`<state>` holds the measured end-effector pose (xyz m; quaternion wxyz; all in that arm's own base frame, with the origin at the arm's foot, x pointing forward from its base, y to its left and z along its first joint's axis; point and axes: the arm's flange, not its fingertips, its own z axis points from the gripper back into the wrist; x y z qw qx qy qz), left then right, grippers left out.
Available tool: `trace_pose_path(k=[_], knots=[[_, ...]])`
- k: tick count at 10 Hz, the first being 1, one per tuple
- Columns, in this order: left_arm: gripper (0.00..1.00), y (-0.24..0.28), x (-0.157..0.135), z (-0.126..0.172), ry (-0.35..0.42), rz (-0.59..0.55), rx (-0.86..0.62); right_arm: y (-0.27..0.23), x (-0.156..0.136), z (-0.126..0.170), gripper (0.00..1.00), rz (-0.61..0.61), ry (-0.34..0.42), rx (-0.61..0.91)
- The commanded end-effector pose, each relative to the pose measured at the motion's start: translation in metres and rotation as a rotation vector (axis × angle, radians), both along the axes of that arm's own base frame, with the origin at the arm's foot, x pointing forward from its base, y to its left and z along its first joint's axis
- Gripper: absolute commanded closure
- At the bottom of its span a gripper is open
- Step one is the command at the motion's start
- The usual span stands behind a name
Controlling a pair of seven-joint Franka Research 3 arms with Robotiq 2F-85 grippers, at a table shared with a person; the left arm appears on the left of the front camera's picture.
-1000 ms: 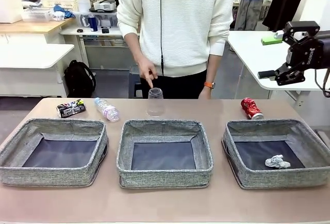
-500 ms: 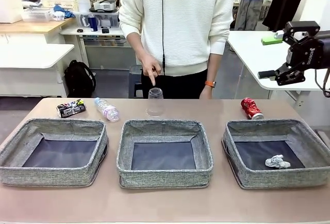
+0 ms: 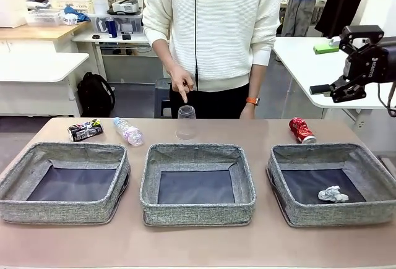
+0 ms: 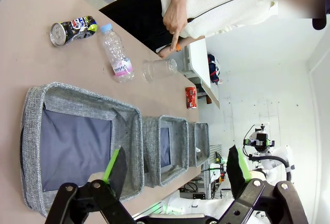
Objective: Sort the waste into the appropriate baskets.
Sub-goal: Pick up the waste item pointed out by the person.
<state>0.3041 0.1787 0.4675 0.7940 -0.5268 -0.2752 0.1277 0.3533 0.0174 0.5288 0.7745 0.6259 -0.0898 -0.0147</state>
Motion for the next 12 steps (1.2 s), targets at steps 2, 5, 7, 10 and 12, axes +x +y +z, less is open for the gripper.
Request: trace_pose_path(k=[2,5,7,10,12], knots=[[0.0,-0.001,0.0,0.0,-0.026,-0.004,-0.003,-0.001,0.0,0.006,0.0,-0.002,0.016,-0.011],[0.0,-0.095,0.023,-0.001,-0.469,-0.309,0.122,-0.001,0.0,0.006,0.0,-0.002,0.016,-0.011],[0.0,-0.19,0.034,-0.027,-0.741,-0.32,0.213,-0.001,0.0,0.006,0.0,-0.002,0.016,-0.011],[0.0,-0.217,0.029,-0.038,-0.955,-0.332,0.243,-0.001,0.0,0.006,0.0,-0.002,0.016,-0.011],[0.0,-0.226,0.087,0.0,-0.842,-0.379,0.251,-0.001,0.0,0.006,0.0,-0.002,0.016,-0.011]])
